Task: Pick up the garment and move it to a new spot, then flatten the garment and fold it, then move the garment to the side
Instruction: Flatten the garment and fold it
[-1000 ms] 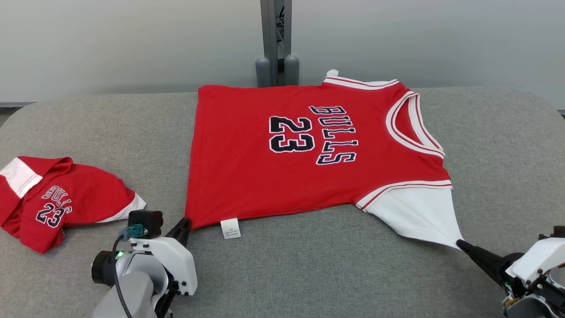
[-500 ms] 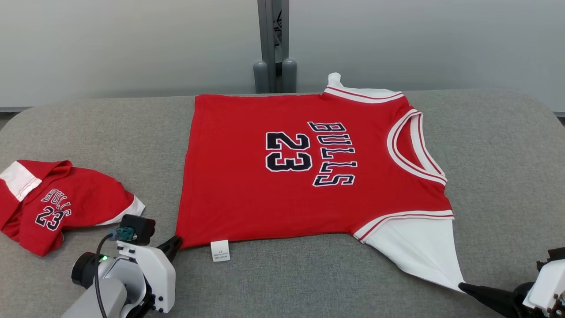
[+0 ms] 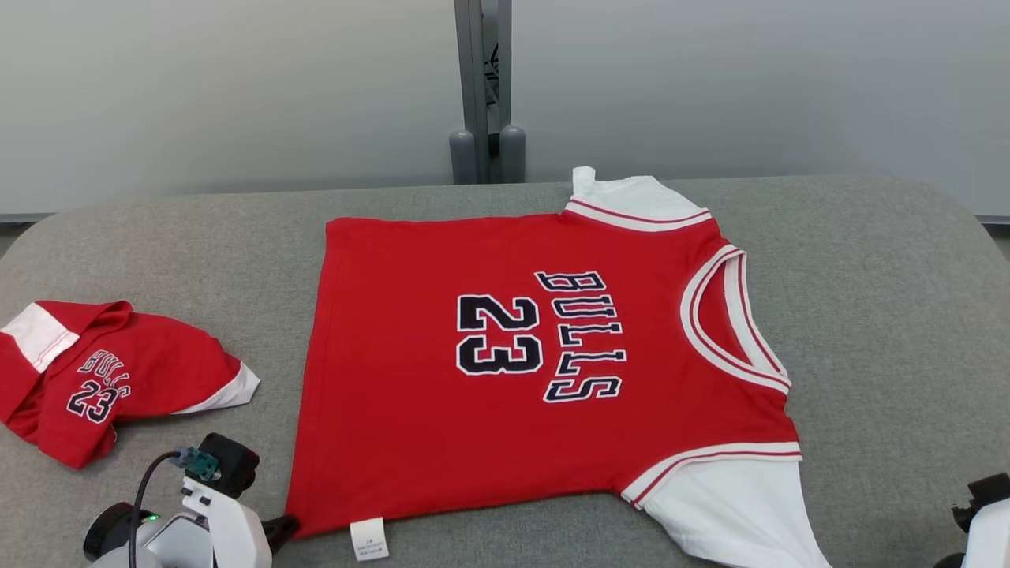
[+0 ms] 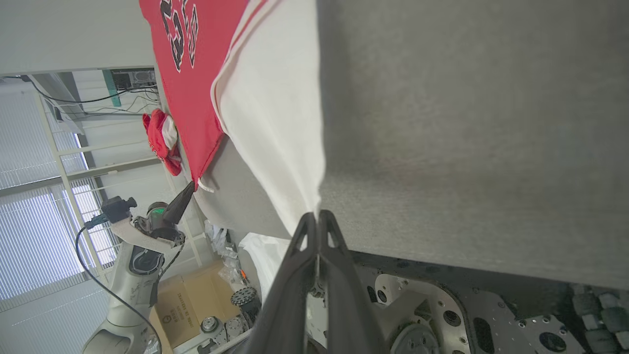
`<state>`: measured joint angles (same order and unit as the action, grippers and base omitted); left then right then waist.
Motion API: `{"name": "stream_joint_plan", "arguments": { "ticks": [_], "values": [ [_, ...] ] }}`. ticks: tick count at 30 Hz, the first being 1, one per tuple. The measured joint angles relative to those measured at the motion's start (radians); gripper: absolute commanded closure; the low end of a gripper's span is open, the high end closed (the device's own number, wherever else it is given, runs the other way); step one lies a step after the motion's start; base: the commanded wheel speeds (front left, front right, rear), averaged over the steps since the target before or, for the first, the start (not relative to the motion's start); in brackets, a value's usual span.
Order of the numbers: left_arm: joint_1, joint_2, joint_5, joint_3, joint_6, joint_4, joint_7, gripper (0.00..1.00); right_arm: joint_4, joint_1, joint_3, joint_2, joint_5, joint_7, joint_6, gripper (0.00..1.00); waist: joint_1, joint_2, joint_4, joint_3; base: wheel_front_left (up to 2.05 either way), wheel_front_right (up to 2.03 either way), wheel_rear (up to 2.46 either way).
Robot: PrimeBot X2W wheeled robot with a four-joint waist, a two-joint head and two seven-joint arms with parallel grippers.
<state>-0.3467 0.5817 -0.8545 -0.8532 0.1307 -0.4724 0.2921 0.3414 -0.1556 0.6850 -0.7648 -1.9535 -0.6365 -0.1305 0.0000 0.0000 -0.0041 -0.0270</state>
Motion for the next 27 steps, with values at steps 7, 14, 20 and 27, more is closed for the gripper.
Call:
{"name": "stream_joint_plan", "arguments": {
  "ticks": [7, 14, 20, 27],
  "values": [
    [0.046, 0.098, -0.067, -0.039, 0.000, 0.144, 0.120, 1.00, -0.081, 0.059, 0.051, -0.074, -0.021, -0.011, 0.000, 1.00, 0.0000, 0.0001, -0.008, 0.016, 0.00, 0.00, 0.00],
    [0.086, 0.173, -0.132, -0.059, -0.013, 0.261, 0.247, 1.00, -0.159, 0.087, 0.105, -0.137, -0.046, 0.009, 0.000, 1.00, 0.0000, 0.0001, -0.015, 0.025, 0.00, 0.00, 0.00],
    [0.114, 0.189, -0.189, -0.044, -0.057, 0.342, 0.286, 1.00, -0.195, 0.080, 0.114, -0.142, -0.075, 0.069, 0.000, 1.00, 0.0000, 0.0000, -0.024, 0.032, 0.00, 0.00, 0.00],
    [0.126, 0.198, -0.277, 0.017, -0.088, 0.396, 0.276, 1.00, -0.214, 0.035, 0.102, -0.122, -0.119, 0.125, 0.000, 1.00, 0.0000, 0.0001, -0.030, 0.038, 0.00, 0.00, 0.00]
  ]
}}
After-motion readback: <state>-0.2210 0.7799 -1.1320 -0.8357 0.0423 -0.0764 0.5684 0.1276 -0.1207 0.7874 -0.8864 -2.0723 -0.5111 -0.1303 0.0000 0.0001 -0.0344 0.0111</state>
